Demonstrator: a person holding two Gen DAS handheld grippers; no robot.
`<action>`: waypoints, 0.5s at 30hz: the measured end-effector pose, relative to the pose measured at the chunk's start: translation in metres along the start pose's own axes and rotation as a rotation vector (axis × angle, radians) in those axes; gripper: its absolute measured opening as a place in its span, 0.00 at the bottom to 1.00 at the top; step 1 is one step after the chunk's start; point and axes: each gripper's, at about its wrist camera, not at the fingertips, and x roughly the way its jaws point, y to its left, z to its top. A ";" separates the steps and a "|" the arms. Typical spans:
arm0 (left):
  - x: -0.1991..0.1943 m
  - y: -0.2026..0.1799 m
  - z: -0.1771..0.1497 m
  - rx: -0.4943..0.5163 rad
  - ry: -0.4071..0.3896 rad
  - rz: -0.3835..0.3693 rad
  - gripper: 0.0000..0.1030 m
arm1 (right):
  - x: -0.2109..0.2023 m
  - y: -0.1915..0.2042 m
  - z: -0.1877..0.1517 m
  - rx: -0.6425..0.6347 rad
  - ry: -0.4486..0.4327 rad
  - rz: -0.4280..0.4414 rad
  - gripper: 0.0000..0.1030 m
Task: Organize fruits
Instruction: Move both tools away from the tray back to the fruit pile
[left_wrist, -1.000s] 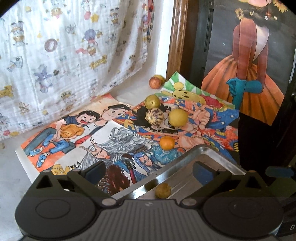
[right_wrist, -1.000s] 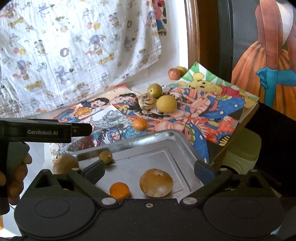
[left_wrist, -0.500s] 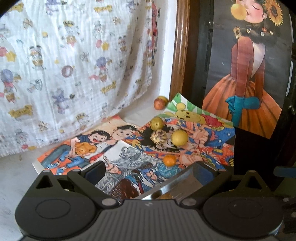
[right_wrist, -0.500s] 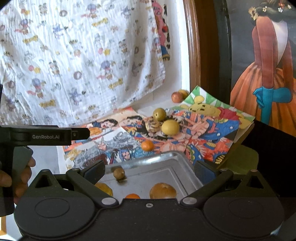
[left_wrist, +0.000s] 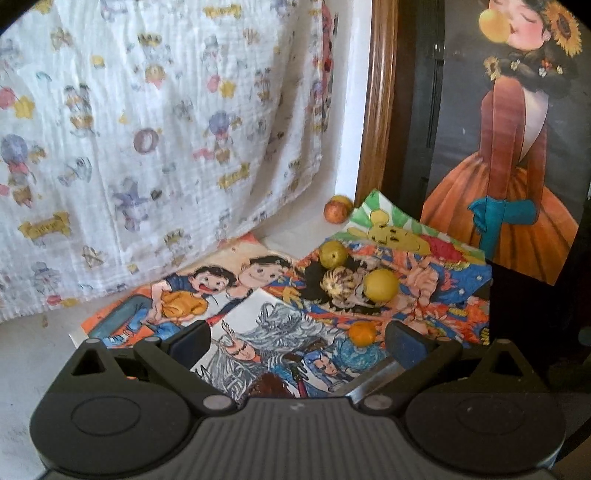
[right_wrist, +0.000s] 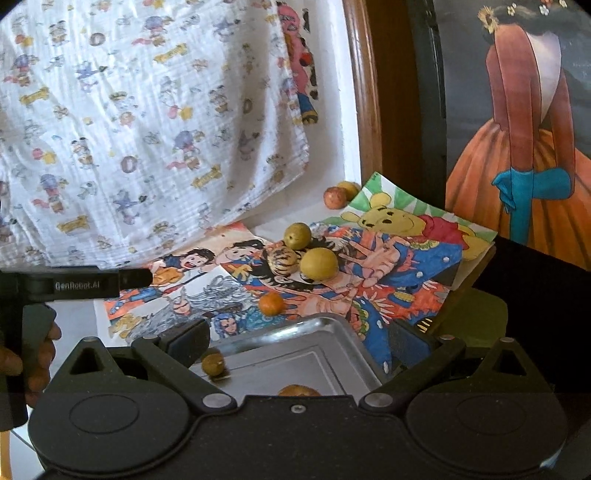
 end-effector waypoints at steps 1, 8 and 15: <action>0.006 -0.001 -0.001 0.005 0.010 -0.001 0.99 | 0.006 -0.003 0.002 0.003 0.005 0.000 0.99; 0.059 -0.019 -0.002 0.045 0.081 -0.040 0.99 | 0.050 -0.026 0.024 0.031 0.019 -0.015 0.99; 0.112 -0.042 0.006 0.110 0.138 -0.084 0.99 | 0.103 -0.047 0.045 0.058 0.043 -0.009 0.99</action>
